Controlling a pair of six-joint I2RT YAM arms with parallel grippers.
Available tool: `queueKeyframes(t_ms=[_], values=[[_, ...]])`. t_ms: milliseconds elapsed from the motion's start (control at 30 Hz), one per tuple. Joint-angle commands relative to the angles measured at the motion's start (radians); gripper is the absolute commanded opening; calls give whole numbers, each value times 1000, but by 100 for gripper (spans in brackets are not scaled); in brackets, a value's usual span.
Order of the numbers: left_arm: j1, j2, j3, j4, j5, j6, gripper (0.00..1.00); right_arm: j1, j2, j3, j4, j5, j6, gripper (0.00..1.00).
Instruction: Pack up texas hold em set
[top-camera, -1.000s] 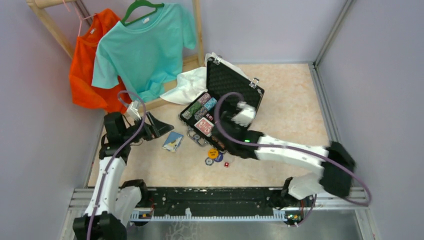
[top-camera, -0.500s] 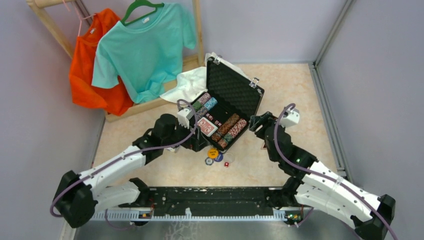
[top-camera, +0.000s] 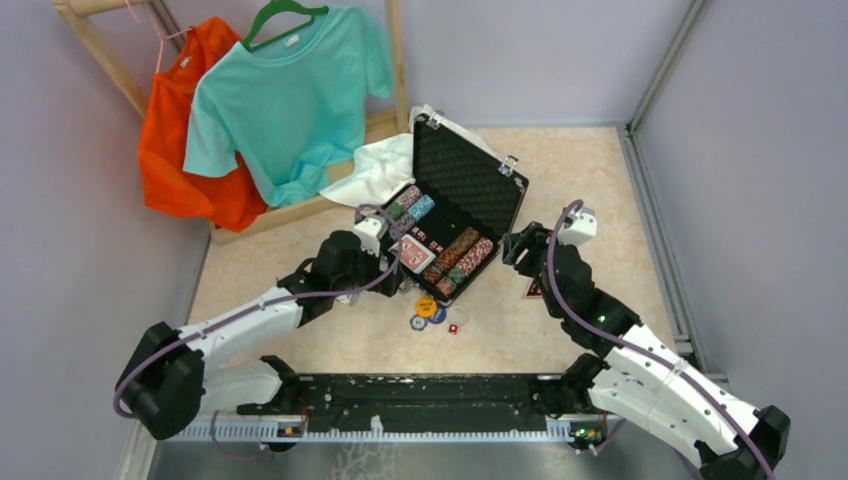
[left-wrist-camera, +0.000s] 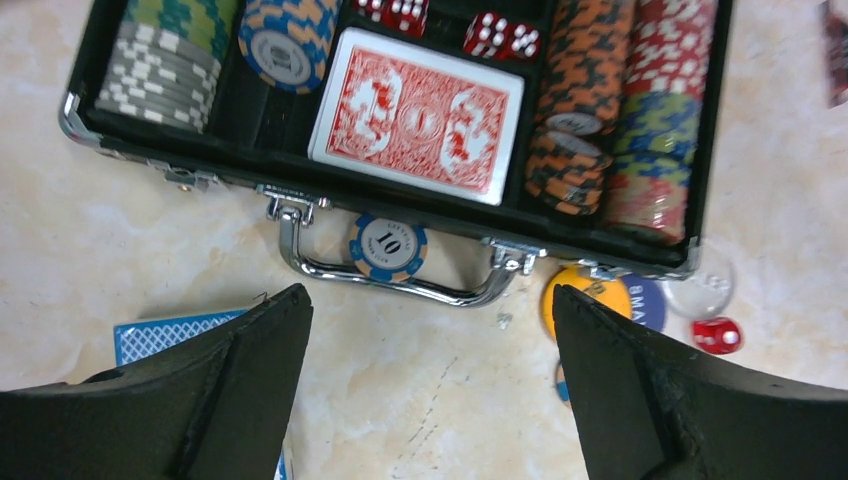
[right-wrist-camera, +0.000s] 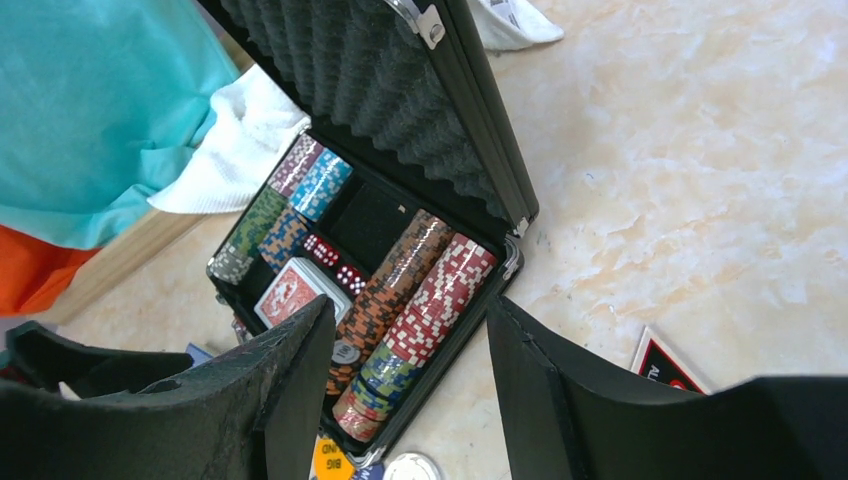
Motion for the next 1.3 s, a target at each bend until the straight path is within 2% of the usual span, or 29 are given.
queueKeyframes(t_ms=[0, 433, 1267], values=[[-8, 76, 23, 28, -31, 44, 95, -28, 10, 3, 36, -65, -39, 57], [-12, 214, 44, 72, -73, 94, 94, -53, 26, -12, 51, -92, -21, 57], [-12, 378, 103, 139, -11, 199, 93, -57, 50, -1, 42, -86, -8, 56]])
